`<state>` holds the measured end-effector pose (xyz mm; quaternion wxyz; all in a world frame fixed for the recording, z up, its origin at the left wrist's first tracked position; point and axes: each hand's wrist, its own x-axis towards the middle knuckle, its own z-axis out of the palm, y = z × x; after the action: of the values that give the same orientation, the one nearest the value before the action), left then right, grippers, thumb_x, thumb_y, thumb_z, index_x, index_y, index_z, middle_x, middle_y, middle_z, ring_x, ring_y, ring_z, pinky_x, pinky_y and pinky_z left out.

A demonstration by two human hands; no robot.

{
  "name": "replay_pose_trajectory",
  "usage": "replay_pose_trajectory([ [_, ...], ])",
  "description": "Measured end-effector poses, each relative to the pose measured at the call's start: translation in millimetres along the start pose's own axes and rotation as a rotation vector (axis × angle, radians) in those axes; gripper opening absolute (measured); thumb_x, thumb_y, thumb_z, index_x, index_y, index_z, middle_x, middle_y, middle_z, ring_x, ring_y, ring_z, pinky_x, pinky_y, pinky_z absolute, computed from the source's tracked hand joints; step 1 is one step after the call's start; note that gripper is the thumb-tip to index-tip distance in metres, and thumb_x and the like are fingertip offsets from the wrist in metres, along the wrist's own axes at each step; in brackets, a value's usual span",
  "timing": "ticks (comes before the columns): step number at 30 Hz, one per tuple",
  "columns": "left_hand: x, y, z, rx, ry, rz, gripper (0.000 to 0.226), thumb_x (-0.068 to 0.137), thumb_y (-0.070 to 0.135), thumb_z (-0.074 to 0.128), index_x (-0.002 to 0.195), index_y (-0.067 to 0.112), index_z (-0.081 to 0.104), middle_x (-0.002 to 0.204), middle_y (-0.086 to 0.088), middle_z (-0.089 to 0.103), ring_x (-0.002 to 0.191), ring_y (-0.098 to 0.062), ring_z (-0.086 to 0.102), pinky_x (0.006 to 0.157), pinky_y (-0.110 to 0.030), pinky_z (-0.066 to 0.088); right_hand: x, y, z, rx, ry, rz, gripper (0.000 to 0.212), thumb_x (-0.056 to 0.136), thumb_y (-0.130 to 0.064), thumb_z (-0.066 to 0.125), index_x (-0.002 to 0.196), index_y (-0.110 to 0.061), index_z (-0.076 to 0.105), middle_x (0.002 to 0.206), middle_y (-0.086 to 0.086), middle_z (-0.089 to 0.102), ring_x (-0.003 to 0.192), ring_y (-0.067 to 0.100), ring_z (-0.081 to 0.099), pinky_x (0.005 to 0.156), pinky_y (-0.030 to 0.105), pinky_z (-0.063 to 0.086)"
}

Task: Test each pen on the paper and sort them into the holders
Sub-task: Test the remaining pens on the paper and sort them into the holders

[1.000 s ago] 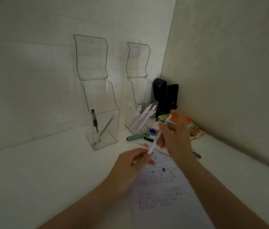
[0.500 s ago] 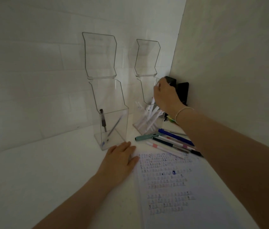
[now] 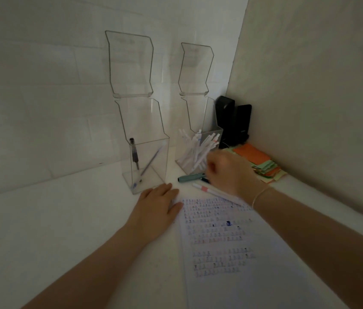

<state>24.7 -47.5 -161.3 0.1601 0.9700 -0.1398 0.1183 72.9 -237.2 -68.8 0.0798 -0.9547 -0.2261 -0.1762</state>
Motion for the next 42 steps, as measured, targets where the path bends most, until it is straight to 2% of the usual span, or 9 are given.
replay_pose_trajectory([
  [7, -3.1, 1.2, -1.7, -0.004, -0.016, -0.002, 0.062, 0.092, 0.053, 0.016, 0.145, 0.024, 0.029, 0.154, 0.003, 0.023, 0.141, -0.010, 0.019, 0.112, -0.025, 0.010, -12.9, 1.9, 36.3, -0.066, -0.409, 0.173, 0.026, 0.093, -0.021, 0.049, 0.115, -0.012, 0.060, 0.117, 0.005, 0.056, 0.104, 0.022, 0.056, 0.086, 0.032, 0.048],
  [13, -2.9, 15.3, -13.0, -0.172, 0.290, 0.068, 0.056, 0.094, 0.046, 0.039, 0.142, 0.019, 0.034, 0.145, 0.000, 0.039, 0.130, -0.012, 0.035, 0.106, -0.022, 0.022, -15.8, -3.6, -22.2, 0.096, -0.483, 0.156, 0.026, 0.090, -0.031, 0.053, 0.114, -0.032, 0.064, 0.098, -0.007, 0.050, 0.089, 0.016, 0.058, 0.077, 0.032, 0.049],
  [16, -5.3, 28.9, -13.7, -0.128, 0.198, 0.245, 0.052, 0.096, 0.048, 0.030, 0.138, 0.019, 0.040, 0.129, 0.001, 0.055, 0.113, -0.016, 0.051, 0.097, -0.029, 0.040, -26.0, -17.5, -39.9, 0.190, -0.514, 0.052, 0.021, 0.090, -0.032, 0.058, 0.108, -0.033, 0.068, 0.085, -0.002, 0.061, 0.074, 0.014, 0.060, 0.068, 0.029, 0.048],
  [19, -12.5, 37.6, -14.8, -0.195, 0.160, 0.300, 0.042, 0.098, 0.045, 0.020, 0.120, 0.025, 0.051, 0.096, 0.008, 0.059, 0.082, -0.007, 0.055, 0.072, -0.023, 0.044, -31.8, -18.3, -52.4, 0.492, -0.563, 0.118, 0.017, 0.085, -0.022, 0.069, 0.100, -0.015, 0.071, 0.072, 0.006, 0.068, 0.058, 0.013, 0.064, 0.056, 0.021, 0.049],
  [22, -12.5, 41.1, -23.0, -0.308, 0.243, 0.213, 0.043, 0.095, 0.051, 0.019, 0.101, 0.025, 0.053, 0.076, 0.011, 0.056, 0.063, -0.005, 0.053, 0.057, -0.017, 0.038, -37.2, -3.6, -67.4, 1.191, -0.535, 0.298, 0.018, 0.084, -0.009, 0.067, 0.099, 0.001, 0.068, 0.086, 0.013, 0.073, 0.078, 0.020, 0.072, 0.071, 0.026, 0.059],
  [25, -13.3, 53.2, -29.4, -0.356, 0.274, 0.240, 0.041, 0.093, 0.050, 0.021, 0.097, 0.024, 0.052, 0.058, 0.012, 0.048, 0.049, -0.006, 0.048, 0.048, -0.015, 0.033, -50.7, -12.8, -58.4, 1.495, -0.457, 0.353, 0.009, 0.083, -0.015, 0.065, 0.081, -0.008, 0.069, 0.076, 0.009, 0.069, 0.066, 0.016, 0.065, 0.061, 0.023, 0.056],
  [30, -22.6, 80.9, -30.8, -0.559, 0.145, 0.286, 0.042, 0.093, 0.053, 0.025, 0.097, 0.022, 0.054, 0.076, 0.003, 0.065, 0.061, -0.013, 0.058, 0.058, -0.025, 0.046, -78.2, -28.9, -38.7, 1.480, -0.243, 0.392, 0.030, 0.093, -0.012, 0.055, 0.063, -0.003, 0.056, 0.062, 0.016, 0.051, 0.044, 0.018, 0.051, 0.041, 0.024, 0.042],
  [35, -32.6, 100.9, -39.2, -0.742, -0.120, 0.282, 0.027, 0.100, 0.023, 0.035, 0.078, 0.025, 0.050, 0.054, 0.026, 0.055, 0.050, 0.009, 0.050, 0.051, -0.005, 0.035, -110.0, -15.7, -51.7, 1.536, -0.321, 0.378, 0.029, 0.093, -0.018, 0.050, 0.072, 0.002, 0.056, 0.064, 0.019, 0.054, 0.052, 0.027, 0.061, 0.050, 0.031, 0.053],
  [42, -40.7, 109.1, -33.2, -0.735, -0.248, 0.273, 0.046, 0.089, 0.044, 0.037, 0.070, 0.008, 0.058, 0.046, 0.015, 0.048, 0.043, 0.001, 0.042, 0.049, -0.010, 0.034, -141.2, -8.1, -35.1, 1.633, -0.361, 0.442, 0.032, 0.089, -0.030, 0.049, 0.081, -0.002, 0.062, 0.074, 0.024, 0.062, 0.068, 0.034, 0.069, 0.061, 0.035, 0.057],
])
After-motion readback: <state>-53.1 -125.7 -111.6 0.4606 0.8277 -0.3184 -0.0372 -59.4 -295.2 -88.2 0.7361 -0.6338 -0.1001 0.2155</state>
